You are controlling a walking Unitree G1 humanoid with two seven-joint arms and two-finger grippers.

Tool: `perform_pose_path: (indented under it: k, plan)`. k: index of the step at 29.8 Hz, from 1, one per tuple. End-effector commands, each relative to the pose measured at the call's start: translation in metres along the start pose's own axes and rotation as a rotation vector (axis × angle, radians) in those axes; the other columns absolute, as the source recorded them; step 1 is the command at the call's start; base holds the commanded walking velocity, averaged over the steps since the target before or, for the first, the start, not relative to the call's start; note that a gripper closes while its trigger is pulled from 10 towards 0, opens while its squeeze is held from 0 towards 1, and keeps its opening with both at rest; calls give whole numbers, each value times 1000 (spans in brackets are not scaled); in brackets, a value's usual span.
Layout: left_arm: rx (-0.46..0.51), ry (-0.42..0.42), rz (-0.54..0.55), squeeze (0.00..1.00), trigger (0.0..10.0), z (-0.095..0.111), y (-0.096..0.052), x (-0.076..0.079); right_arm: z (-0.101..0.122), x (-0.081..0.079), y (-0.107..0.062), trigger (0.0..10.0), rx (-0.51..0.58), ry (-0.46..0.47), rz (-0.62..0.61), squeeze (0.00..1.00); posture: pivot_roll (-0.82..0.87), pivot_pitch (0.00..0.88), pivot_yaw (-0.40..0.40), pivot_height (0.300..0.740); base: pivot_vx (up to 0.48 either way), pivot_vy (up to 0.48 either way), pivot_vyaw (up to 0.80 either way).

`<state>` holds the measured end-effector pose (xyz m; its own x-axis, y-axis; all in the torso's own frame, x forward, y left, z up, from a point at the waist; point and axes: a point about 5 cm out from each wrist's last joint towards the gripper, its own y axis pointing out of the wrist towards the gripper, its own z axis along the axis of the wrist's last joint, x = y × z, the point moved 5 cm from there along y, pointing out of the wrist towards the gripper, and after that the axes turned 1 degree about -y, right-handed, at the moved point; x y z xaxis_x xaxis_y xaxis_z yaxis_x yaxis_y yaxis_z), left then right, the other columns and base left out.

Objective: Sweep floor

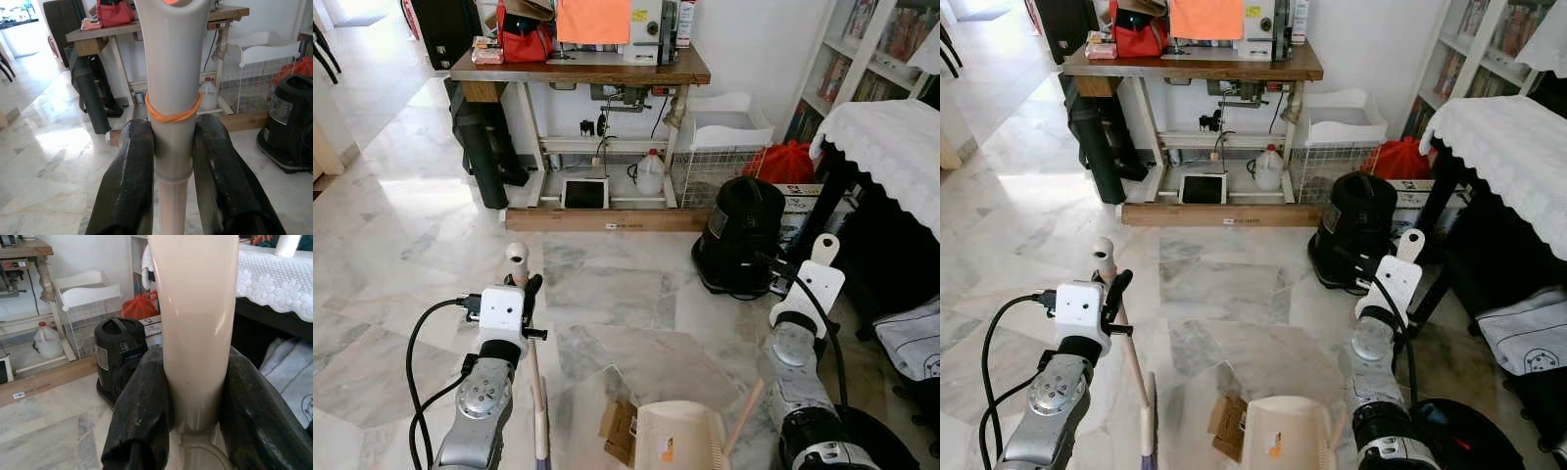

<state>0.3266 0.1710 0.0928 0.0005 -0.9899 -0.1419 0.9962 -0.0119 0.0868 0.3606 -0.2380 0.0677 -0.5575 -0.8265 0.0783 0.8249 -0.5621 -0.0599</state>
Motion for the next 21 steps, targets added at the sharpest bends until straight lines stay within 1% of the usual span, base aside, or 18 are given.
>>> perform_pose_path:
  k: [1,4,6,9,14,16,19,21]
  plan:
    - [41,2,-1,0,10000,12,3,-3,2,8,3,10000,16,1,-30,0,124,0,-5,740,0,0,0]
    - [42,3,-3,0,10000,12,3,-3,0,12,4,10000,11,-2,-45,0,124,0,-4,740,0,0,0]
    - [38,4,-5,0,10000,11,2,-4,-6,20,7,10000,-5,-12,-53,0,125,0,-1,740,0,0,0]
    - [34,4,-13,0,10000,11,2,-4,-8,25,9,10000,-12,-19,-54,0,127,0,3,740,0,0,0]
    - [36,4,-29,0,10000,12,4,-2,-10,31,11,10000,-9,-31,-72,0,117,0,13,740,0,0,0]
    - [41,2,-46,0,10000,15,6,1,-12,36,13,10000,-14,-54,-86,0,116,0,20,740,0,0,0]
    - [44,-2,-63,0,10000,16,7,4,-16,39,13,10000,-27,-56,-92,0,117,0,25,740,0,0,0]
    - [39,-22,-74,0,10000,16,9,6,-20,38,12,10000,-51,-50,-76,0,117,0,28,740,0,0,0]
